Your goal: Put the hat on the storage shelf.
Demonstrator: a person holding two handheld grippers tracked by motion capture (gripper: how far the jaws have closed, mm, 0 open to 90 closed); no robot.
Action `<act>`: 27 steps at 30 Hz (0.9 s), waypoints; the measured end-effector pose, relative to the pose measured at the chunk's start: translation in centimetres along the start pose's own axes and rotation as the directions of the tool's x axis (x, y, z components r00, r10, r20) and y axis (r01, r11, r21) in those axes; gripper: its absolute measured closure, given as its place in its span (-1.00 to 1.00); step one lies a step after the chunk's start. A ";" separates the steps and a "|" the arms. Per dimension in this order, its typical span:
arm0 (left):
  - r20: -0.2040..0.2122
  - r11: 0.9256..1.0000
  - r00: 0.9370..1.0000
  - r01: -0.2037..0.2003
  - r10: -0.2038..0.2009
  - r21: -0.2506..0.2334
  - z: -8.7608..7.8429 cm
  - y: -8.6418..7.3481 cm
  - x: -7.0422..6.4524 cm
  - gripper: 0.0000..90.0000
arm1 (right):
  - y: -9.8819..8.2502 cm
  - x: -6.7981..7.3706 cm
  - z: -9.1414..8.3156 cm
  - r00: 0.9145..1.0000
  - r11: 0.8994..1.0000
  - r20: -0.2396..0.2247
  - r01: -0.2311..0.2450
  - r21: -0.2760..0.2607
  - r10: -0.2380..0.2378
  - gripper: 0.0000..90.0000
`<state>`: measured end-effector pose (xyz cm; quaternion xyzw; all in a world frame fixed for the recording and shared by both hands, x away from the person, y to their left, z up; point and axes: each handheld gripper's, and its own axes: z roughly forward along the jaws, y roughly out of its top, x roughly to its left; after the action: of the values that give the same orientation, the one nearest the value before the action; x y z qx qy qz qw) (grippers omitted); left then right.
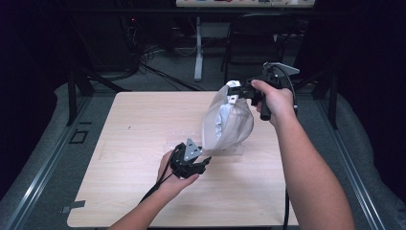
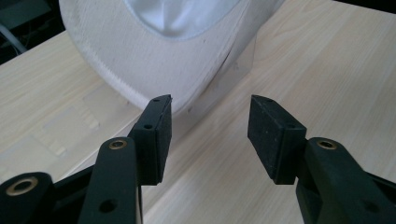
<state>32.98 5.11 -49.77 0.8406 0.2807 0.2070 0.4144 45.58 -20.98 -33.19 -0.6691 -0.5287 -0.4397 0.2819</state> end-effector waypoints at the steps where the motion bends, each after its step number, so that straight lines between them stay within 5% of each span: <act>1: -0.005 1.000 1.000 -0.001 0.001 0.001 0.1 0.3 -0.1 0.13 | 0.0 0.0 0.0 1.000 1.000 -0.001 -0.001 -0.001 0.001 0.81; 10: -0.065 0.998 0.997 -0.026 0.029 0.057 1.4 0.9 -0.2 0.52 | 0.0 0.0 0.0 1.000 1.000 -0.012 0.002 0.006 -0.002 0.81; 22: -0.075 0.996 0.995 -0.065 0.069 0.055 1.2 0.7 0.5 0.77 | -0.2 0.4 0.3 1.000 1.000 -0.014 0.017 0.013 -0.017 0.81; 27: -0.060 0.998 0.997 -0.043 0.046 0.047 1.0 0.6 1.2 0.81 | -0.3 1.2 0.5 0.999 1.000 -0.020 0.025 0.017 -0.025 0.81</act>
<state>34.65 5.00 -49.68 0.8491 0.2791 0.2352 0.3818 45.46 -19.93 -32.42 -0.6557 -0.5379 -0.4452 0.2873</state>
